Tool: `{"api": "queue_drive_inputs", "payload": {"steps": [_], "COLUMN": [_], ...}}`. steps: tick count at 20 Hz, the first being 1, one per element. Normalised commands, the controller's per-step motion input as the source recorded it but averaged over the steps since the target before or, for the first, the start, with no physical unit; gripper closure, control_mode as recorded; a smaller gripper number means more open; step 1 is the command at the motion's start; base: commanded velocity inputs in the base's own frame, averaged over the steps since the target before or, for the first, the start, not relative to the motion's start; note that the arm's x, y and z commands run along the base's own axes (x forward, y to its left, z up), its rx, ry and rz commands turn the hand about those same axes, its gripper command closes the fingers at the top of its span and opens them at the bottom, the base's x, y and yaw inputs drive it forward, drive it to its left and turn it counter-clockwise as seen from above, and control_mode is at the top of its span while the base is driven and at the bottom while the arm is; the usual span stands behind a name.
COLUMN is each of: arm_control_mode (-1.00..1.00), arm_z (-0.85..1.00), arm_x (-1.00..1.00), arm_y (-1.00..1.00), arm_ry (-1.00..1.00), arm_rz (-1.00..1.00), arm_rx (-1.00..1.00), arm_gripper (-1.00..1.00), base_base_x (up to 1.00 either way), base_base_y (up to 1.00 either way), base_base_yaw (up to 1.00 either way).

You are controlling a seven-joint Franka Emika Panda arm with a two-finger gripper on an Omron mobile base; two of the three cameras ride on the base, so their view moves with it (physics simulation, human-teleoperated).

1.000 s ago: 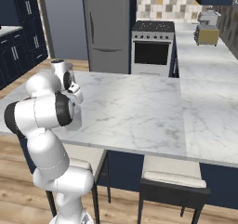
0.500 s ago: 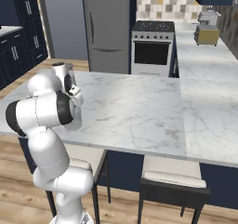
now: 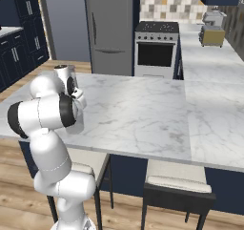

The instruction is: There are two ice cubes in the ice bowl. Place both ice cubes in the glass cup.

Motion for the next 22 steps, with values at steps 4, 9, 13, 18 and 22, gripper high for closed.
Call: {"api": "queue_drive_inputs", "payload": {"steps": [4,9,13,18,22], "arm_control_mode": [-1.00,-1.00,-1.00,-1.00,-1.00], "arm_z": [-0.04,-0.03,-0.10,-0.12,-0.01], "arm_x": [0.04,0.00,0.00,0.00,0.13], "arm_y": [0.00,0.00,0.00,0.00,0.00], "arm_ry": [0.00,0.00,0.00,0.00,0.00], "arm_rz": [0.00,0.00,0.00,0.00,0.00], "arm_rx": [0.00,0.00,0.00,-0.01,0.00], "arm_gripper": [1.00,1.00,1.00,1.00,1.00], "base_base_x": [0.00,0.00,0.00,0.00,0.00], "base_base_y": [0.00,0.00,0.00,0.00,0.00], "base_base_yaw": [0.00,0.00,0.00,0.00,0.00]}}
